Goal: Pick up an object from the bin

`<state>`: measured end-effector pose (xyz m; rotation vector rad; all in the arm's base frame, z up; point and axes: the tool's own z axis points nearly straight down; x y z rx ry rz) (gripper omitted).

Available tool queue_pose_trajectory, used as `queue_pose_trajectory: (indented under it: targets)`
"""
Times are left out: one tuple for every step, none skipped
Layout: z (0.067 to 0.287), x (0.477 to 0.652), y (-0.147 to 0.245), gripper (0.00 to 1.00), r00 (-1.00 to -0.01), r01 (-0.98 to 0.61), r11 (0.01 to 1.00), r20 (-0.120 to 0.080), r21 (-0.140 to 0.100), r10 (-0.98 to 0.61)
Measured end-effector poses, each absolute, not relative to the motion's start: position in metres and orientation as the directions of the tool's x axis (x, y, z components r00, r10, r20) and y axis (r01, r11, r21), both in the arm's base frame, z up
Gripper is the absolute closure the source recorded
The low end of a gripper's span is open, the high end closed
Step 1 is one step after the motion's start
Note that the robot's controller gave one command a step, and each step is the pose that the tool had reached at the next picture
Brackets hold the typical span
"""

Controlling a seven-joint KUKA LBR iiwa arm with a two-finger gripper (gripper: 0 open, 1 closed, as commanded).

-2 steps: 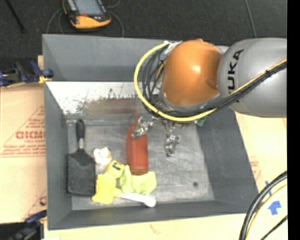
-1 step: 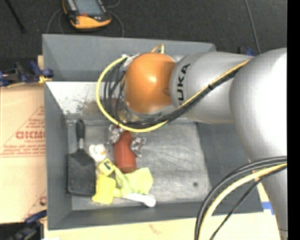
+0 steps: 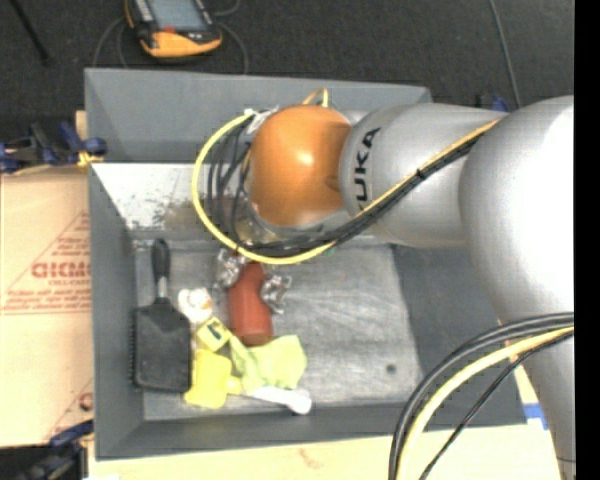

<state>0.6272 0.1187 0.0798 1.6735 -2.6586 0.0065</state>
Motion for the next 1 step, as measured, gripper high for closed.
queue_pose_trajectory:
  targets:
    - [0.1263,0.6276,0.1264,1.00,-0.433,-0.901,0.433,0.001,0.002,-0.901]
